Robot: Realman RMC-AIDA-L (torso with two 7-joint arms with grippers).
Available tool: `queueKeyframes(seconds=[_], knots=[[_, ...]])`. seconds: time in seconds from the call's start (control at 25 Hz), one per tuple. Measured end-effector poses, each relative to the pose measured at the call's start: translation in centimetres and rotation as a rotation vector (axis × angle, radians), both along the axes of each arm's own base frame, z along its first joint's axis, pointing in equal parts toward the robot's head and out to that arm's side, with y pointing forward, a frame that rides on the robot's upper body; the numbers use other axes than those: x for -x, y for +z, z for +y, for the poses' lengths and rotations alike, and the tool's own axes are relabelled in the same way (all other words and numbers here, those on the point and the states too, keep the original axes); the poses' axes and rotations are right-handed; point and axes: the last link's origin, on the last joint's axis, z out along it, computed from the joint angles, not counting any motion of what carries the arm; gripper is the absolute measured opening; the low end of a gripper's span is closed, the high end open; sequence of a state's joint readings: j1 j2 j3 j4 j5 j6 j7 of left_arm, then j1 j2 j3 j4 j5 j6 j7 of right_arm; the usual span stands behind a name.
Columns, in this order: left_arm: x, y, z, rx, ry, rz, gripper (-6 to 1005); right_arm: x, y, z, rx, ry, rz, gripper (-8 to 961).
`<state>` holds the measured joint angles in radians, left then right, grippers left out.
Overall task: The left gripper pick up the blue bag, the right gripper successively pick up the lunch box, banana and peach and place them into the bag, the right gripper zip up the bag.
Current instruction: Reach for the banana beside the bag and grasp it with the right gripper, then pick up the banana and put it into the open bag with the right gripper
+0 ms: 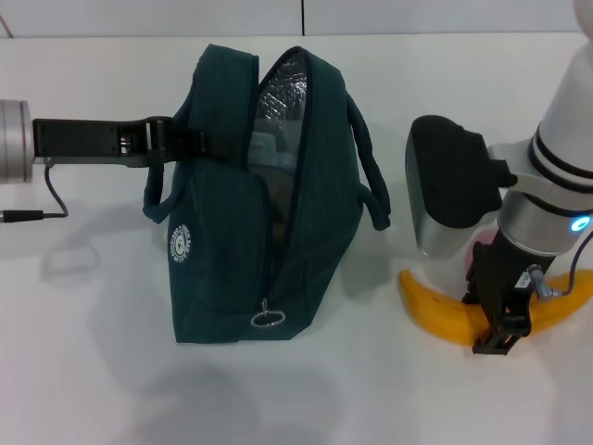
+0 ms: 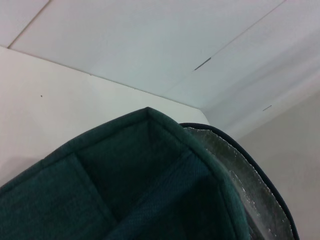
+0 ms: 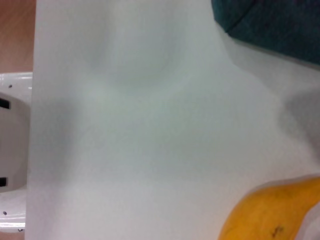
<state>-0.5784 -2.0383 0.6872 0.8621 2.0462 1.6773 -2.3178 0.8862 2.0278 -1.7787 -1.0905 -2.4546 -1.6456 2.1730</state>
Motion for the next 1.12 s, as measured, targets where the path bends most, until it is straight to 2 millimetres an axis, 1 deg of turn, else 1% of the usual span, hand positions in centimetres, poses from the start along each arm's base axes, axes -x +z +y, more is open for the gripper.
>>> queueKeyframes(seconds=[0.2,0.28,0.4,0.44,0.6,0.72,0.76,0.8,0.92,0.96,1.0,1.04,1.08,1.12], knots=[[0.0,0.0,0.0,0.0,0.0,0.0,35,0.4,0.0,0.0,-0.005,0.0,-0.004,539],[0.0,0.0,0.0,0.0,0.0,0.001,35,0.9,0.3,0.0,-0.01,-0.004,-0.004,499],[0.1,0.1,-0.1,0.001,0.001,0.001,36,2.0,1.3,0.3,-0.039,-0.018,0.019,438],[0.1,0.1,-0.1,0.002,0.001,0.001,36,2.4,1.8,0.5,-0.053,-0.027,0.034,439],[0.1,0.1,-0.1,0.004,0.001,0.0,36,3.3,4.4,1.6,-0.125,-0.105,0.129,443],[0.1,0.1,-0.1,0.004,0.0,0.0,36,3.5,7.7,3.2,-0.228,-0.206,0.264,446],[0.1,0.1,-0.1,0.004,-0.001,-0.001,36,3.6,8.3,3.5,-0.248,-0.22,0.29,447],[0.1,0.1,-0.1,0.004,-0.001,-0.001,36,3.7,9.9,4.1,-0.296,-0.254,0.367,448],[0.0,0.0,-0.1,0.004,-0.001,-0.003,36,4.3,13.0,4.9,-0.375,-0.296,0.551,451],[0.0,0.0,-0.1,0.004,-0.002,-0.004,36,4.5,14.2,4.9,-0.389,-0.3,0.643,453],[0.0,0.0,-0.1,0.004,-0.002,-0.006,36,4.8,14.9,4.9,-0.388,-0.297,0.702,454],[0.0,0.0,-0.1,0.003,-0.002,-0.008,36,5.2,16.2,4.5,-0.369,-0.283,0.828,455],[-0.1,0.1,-0.1,0.002,-0.003,-0.011,36,5.3,16.5,4.4,-0.364,-0.28,0.855,456],[-0.2,0.1,-0.1,0.0,-0.004,-0.018,36,5.7,17.0,4.1,-0.342,-0.263,0.926,457]])
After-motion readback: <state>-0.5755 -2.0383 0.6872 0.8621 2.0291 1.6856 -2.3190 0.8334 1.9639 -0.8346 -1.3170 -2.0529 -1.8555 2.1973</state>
